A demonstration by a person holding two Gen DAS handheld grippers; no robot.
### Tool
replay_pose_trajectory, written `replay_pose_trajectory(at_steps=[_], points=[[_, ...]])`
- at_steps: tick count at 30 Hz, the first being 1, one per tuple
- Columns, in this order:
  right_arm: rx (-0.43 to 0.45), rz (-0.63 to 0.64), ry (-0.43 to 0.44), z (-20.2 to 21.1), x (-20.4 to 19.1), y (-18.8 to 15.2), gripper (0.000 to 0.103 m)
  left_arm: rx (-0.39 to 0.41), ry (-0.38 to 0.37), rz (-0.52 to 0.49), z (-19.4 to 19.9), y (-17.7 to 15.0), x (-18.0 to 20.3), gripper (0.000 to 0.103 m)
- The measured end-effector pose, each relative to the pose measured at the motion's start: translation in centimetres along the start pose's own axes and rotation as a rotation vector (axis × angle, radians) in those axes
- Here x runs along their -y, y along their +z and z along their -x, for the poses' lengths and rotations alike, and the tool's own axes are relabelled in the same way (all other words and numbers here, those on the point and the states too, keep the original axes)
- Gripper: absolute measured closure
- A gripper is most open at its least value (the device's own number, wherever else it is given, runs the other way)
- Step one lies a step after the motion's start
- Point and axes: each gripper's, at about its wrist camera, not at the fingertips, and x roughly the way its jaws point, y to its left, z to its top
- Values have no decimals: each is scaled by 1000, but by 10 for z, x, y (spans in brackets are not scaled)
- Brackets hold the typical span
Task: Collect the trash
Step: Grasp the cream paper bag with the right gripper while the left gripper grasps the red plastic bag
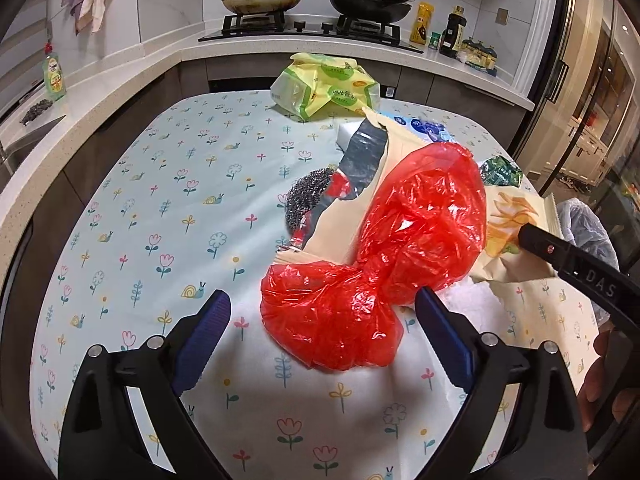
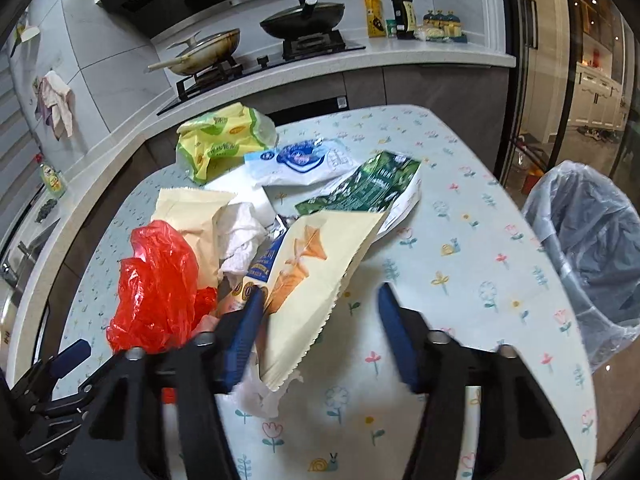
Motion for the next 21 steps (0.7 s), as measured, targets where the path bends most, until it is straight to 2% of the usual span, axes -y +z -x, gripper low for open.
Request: replay_pose_trajectory(at_steps=[1,3,10,12,17,21], points=[[-3,-4,0,-2,0,-1,68,-2,-2,-1,-1,0,-1,13],[9,-8,-2,0,1,-3,77,-10,-4,-1,-5,0,-3,13],[78,-16,-5,28,8,1,82,-26,-28,20,-10,-5,-10,13],[102,-24,1,38,11,3,90,-23,-42,24,-8,-6,-10,13],[134,-19,-15,54,18,6,90,-4,-68,0,-1,-6,0,13],[145,-37,-8,64,25,5,90,-7,-81,-50,-11,-2,15,13]])
